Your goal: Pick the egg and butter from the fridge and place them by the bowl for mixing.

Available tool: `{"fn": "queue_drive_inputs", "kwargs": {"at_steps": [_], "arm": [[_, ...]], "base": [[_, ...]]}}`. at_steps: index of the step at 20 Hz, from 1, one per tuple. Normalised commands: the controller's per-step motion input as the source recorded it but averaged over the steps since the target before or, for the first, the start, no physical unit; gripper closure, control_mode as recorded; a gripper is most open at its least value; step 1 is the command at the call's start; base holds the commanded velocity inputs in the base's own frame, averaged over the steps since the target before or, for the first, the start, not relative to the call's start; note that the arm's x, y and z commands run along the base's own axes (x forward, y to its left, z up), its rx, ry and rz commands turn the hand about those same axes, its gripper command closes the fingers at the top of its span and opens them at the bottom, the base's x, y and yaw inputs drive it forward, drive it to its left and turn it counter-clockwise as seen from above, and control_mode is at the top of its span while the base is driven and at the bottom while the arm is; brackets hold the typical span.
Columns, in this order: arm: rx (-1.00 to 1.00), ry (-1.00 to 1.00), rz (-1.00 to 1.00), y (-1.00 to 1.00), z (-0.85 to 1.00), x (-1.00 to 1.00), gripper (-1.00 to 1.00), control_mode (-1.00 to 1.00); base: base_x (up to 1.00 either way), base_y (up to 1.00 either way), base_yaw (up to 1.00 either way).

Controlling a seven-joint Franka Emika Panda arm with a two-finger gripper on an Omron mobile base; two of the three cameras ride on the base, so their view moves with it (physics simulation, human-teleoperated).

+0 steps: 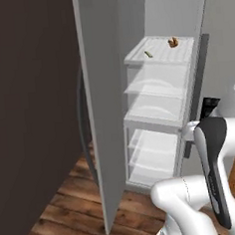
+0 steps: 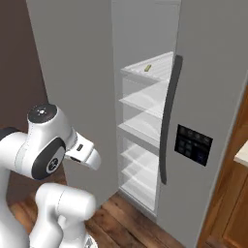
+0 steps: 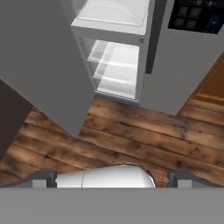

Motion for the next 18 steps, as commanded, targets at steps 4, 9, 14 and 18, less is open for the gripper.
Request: {"fn": "queue_drive_inputs", "kwargs": {"at_steps": [4, 9, 14, 18], "arm": [[0.00, 0.00, 0.00, 0.00, 0.00, 0.00, -1.00, 1.00], [0.00, 0.00, 0.00, 0.00, 0.00, 0.00, -1.00, 1.00], [0.00, 0.00, 0.00, 0.00, 0.00, 0.00, -1.00, 1.00], [0.00, 0.00, 0.00, 0.00, 0.00, 0.00, -1.00, 1.00]], "base": [[0.41, 0.20, -0.38], [0.50, 0.36, -0.19], [0.75, 0.25, -0.06], [0.65, 0.11, -0.21]]}}
